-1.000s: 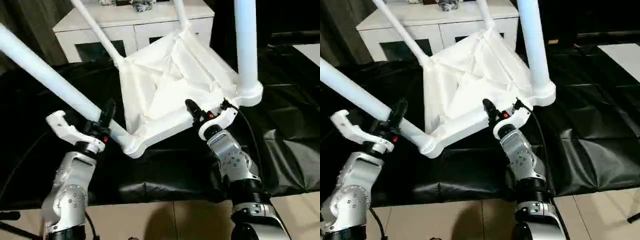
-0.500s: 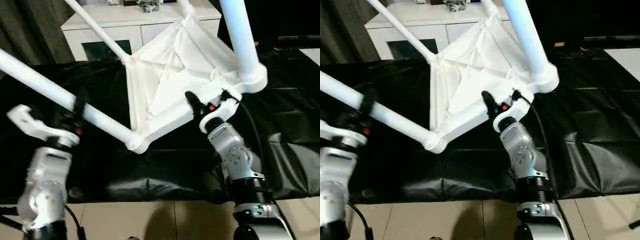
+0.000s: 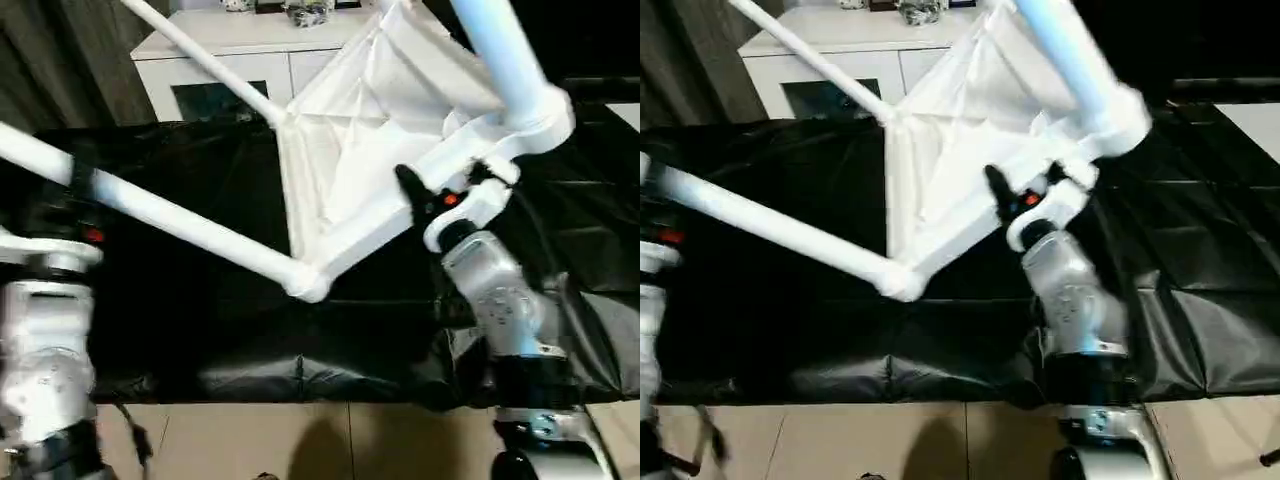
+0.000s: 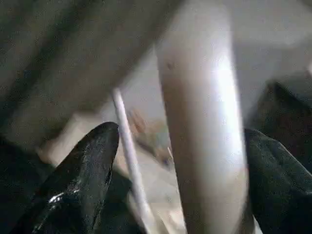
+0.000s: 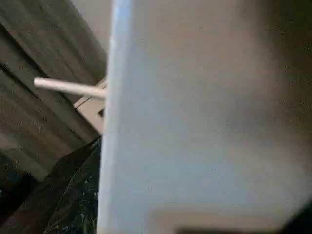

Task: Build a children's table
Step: Flip table

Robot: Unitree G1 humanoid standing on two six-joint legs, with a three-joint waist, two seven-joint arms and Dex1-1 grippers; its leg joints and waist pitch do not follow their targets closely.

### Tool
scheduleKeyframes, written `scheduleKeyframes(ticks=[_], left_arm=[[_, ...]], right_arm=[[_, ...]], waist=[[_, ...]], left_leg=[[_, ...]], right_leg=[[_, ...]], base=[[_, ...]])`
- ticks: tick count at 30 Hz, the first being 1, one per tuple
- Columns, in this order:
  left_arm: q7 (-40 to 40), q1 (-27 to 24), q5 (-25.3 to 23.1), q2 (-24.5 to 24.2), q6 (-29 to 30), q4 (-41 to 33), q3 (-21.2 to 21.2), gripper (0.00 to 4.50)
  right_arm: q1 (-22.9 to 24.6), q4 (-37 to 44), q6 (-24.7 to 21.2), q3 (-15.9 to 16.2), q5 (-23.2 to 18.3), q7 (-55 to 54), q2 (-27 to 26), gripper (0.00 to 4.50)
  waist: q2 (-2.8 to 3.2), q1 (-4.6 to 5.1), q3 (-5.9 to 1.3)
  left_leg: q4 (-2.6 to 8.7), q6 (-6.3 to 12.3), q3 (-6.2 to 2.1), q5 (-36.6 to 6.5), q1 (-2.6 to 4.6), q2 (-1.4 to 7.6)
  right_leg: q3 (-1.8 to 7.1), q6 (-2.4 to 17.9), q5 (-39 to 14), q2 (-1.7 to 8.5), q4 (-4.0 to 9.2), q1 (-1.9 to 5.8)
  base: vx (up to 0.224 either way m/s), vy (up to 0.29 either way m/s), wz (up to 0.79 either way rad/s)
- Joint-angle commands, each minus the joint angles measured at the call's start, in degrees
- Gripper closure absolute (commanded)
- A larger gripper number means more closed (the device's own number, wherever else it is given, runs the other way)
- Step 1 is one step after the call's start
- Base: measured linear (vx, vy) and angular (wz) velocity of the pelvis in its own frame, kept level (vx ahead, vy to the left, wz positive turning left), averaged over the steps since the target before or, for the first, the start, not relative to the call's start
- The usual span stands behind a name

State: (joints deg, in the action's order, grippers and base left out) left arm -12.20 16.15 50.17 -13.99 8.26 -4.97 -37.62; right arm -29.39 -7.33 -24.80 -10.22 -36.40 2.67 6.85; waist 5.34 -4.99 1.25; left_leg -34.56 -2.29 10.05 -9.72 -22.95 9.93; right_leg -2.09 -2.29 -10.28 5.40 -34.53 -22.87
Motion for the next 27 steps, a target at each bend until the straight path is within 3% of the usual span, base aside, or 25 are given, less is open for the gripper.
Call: scheduleKeyframes(ticks=[1, 4, 6, 8, 9, 11, 12, 14, 15, 16, 18, 24, 27], left_arm=[[5.9, -1.9, 0.1, -1.3, -3.1, 4.8, -9.6, 0.57], [5.4, -2.2, -0.2, -4.3, -4.3, 7.6, -11.6, 0.57], [5.5, -2.2, 0.0, -5.0, -4.5, 8.3, -12.0, 0.57], [4.9, -2.4, 0.1, -5.7, -4.9, 8.9, -11.8, 0.57], [4.6, -2.6, -0.1, -5.8, -4.8, 8.8, -11.5, 0.57], [3.7, -2.9, -1.1, -6.0, -4.6, 8.5, -10.5, 0.57], [2.6, -3.3, -2.7, -6.4, -4.2, 8.1, -9.1, 0.57], [2.0, -3.6, -3.6, -6.7, -4.0, 7.8, -8.1, 0.57], [-1.3, -4.8, -7.4, -8.7, -2.6, 6.4, -3.1, 0.57], [-1.8, -5.0, -8.0, -9.1, -2.4, 6.2, -2.4, 0.57], [-3.5, -5.5, -9.6, -10.4, -1.4, 4.4, 1.0, 0.57], [-5.4, -4.7, -10.2, -12.7, 0.8, 0.5, 4.6, 0.57], [-10.4, -5.9, -9.5, -15.8, 5.1, -4.9, 10.0, 0.57]], right_arm=[[2.5, 0.5, 0.8, -6.2, 4.4, -0.9, 4.9, 2.36], [3.4, 2.7, -1.3, -5.7, 4.7, -1.1, 7.1, 2.49], [3.7, 3.3, -2.1, -5.7, 4.7, -1.5, 7.6, 2.52], [4.1, 4.4, -3.7, -5.5, 4.8, -2.1, 8.6, 2.53], [4.1, 4.6, -3.9, -5.4, 5.0, -2.3, 8.8, 2.53], [4.2, 5.2, -4.8, -4.8, 5.3, -2.7, 9.7, 2.53], [4.1, 5.9, -5.2, -4.1, 6.0, -3.1, 10.5, 2.53], [3.9, 6.3, -5.4, -3.7, 6.5, -3.3, 10.9, 2.53], [3.0, 8.2, -6.1, -2.2, 9.1, -3.5, 12.3, 2.53], [2.9, 8.5, -6.2, -1.9, 9.5, -3.5, 12.5, 2.53], [2.4, 10.0, -6.9, -0.3, 10.8, -4.0, 13.1, 2.53], [2.6, 12.2, -6.4, 3.7, 15.4, -4.6, 14.4, 2.53], [2.6, 12.8, -5.6, 5.2, 17.7, -5.1, 14.2, 2.53]], waist=[[-0.76, 0.55, -3.16], [-0.71, 0.43, -3.05], [-0.63, 0.44, -3.05], [-0.72, 0.28, -2.82], [-0.88, 0.52, -2.6], [-1.01, 0.7, -2.61], [-1.28, 0.79, -2.55], [-1.2, 0.87, -2.48], [-1.35, 0.95, -2.48], [-1.32, 1.03, -2.45], [-1.19, 1.06, -2.45], [-1.21, 1.65, -2.63], [-1.26, 1.64, -2.74]], left_leg=[[4.52, -3.34, -0.55, -14.9, 2.03, 1.66], [4.59, -4.74, -0.43, -19.7, 2.8, 1.45], [4.82, -4.81, -0.68, -19.7, 2.59, 1.63], [4.97, -5.48, -0.66, -22.2, 3.05, 1.8], [5.08, -5.88, -0.74, -24.1, 2.88, 1.66], [5.37, -5.79, -1.03, -24.1, 2.38, 1.65], [5.39, -5.6, -1.03, -23.9, 2.27, 1.67], [5.33, -5.68, -0.99, -24.2, 2.4, 1.66], [5.31, -5.64, -1.02, -23.9, 2.19, 1.59], [5.43, -5.57, -1.15, -23.6, 2.0, 1.64], [5.44, -5.98, -1.13, -24.4, 2.43, 1.74], [5.5, -6.74, -1.16, -24.6, 2.31, 1.69], [5.51, -6.95, -1.08, -24.2, 2.45, 1.76]], right_leg=[[1.21, 4.4, -12.6, 1.16, 3.76, 1.23], [1.5, 2.7, -16.6, 0.92, 4.38, 0.7], [1.49, 3.1, -16.3, 1.03, 4.33, 0.74], [1.54, 3.8, -18.1, 1.02, 4.55, 0.23], [1.54, 3.8, -20.1, 1.04, 4.74, 0.29], [1.51, 3.0, -21.4, 1.29, 4.61, 0.77], [1.59, 2.2, -22.5, 1.42, 4.81, 0.74], [1.65, 2.0, -23.7, 1.48, 5.02, 0.52], [1.67, 1.7, -24.4, 1.51, 5.05, 0.58], [1.65, 1.1, -25.1, 1.54, 5.07, 0.61], [1.7, 1.0, -25.6, 1.42, 5.16, 0.2], [1.66, 2.9, -19.9, 1.17, 4.58, 0.31], [1.67, 4.1, -16.7, 1.07, 4.23, 0.29]], base=[[0.0, 0.0, 0.0], [0.0, 0.0, 0.0], [0.0, 0.0, 0.0], [0.0, 0.0, 0.0], [0.0, 0.0, 0.0], [0.0, 0.0, 0.0], [0.0, 0.0, 0.0], [0.0, 0.0, 0.0], [0.0, 0.0, 0.0], [0.0, 0.0, 0.0], [0.0, 0.0, 0.0], [0.0, 0.0, 0.0], [0.0, 0.0, 0.0]])
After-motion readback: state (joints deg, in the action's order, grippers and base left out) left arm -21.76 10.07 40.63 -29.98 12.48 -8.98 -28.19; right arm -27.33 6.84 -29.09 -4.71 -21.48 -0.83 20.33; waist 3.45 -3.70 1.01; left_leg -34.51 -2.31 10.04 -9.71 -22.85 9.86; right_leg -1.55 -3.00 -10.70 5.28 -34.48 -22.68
